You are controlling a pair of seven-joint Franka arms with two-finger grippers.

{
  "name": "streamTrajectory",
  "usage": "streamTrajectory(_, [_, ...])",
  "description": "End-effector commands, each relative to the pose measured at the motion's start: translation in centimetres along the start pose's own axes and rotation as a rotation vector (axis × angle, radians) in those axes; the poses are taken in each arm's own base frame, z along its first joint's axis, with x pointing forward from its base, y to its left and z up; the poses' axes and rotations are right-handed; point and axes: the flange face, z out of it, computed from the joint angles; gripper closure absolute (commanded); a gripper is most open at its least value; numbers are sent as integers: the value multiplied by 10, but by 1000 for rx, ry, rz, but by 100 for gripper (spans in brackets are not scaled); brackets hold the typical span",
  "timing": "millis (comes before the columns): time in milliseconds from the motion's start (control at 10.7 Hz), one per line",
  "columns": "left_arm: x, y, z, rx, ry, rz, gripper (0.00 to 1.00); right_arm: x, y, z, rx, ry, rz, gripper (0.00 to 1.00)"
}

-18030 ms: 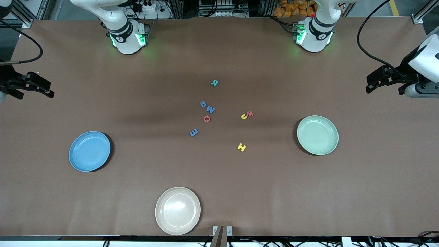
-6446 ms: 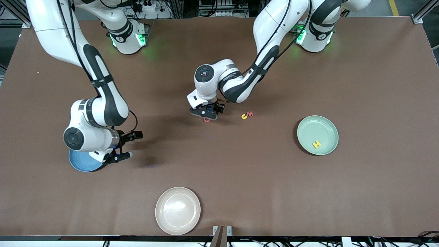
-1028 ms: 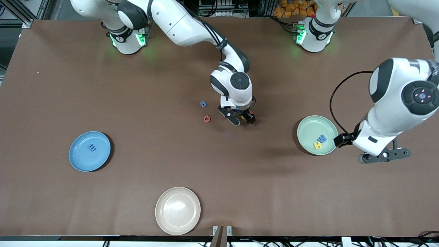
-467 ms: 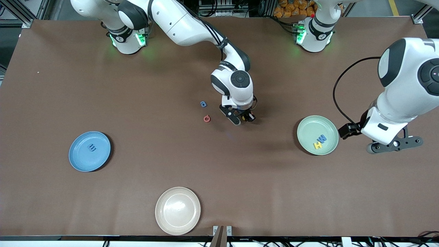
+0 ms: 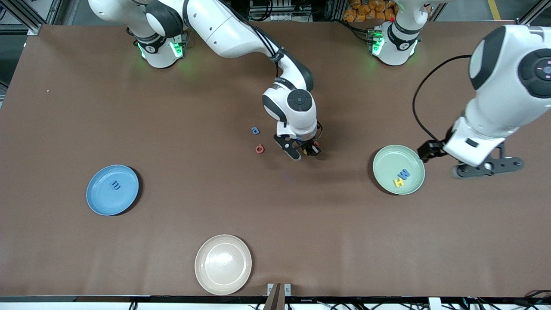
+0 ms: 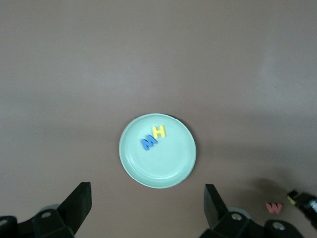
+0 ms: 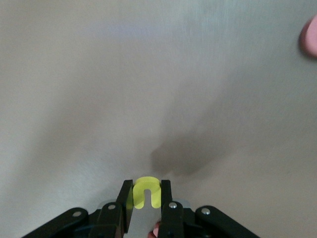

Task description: Sort upper and lower case letters into plates

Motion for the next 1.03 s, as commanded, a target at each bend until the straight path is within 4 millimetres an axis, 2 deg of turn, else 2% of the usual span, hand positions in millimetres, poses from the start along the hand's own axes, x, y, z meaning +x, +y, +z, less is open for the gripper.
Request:
streamTrajectory(0, [-13, 30, 4, -22, -31, -4, 0, 44, -13, -56, 17, -28, -47, 100])
streamTrajectory(187, [-24, 65, 6, -35, -41, -45, 0, 93, -5, -75, -42, -26, -149, 100])
streamTrajectory(374, [-39, 107, 13, -38, -56, -105, 0, 148, 15, -88, -124, 1, -271, 100])
streamTrajectory(561, [-54, 159, 41, -30, -95, -116, 0, 209, 55, -114, -174, -6, -394, 100])
streamTrajectory(654, [-61, 182, 50, -41, -95, -96, 0, 233, 76, -123, -193, -22, -453, 100])
streamTrajectory(747, [-62, 198, 61, -62, -87, -75, 0, 254, 95, -124, -217, -35, -501, 100])
streamTrajectory(934, [-76, 244, 77, -108, -58, -12, 0, 296, 133, -116, -303, -9, -605, 100])
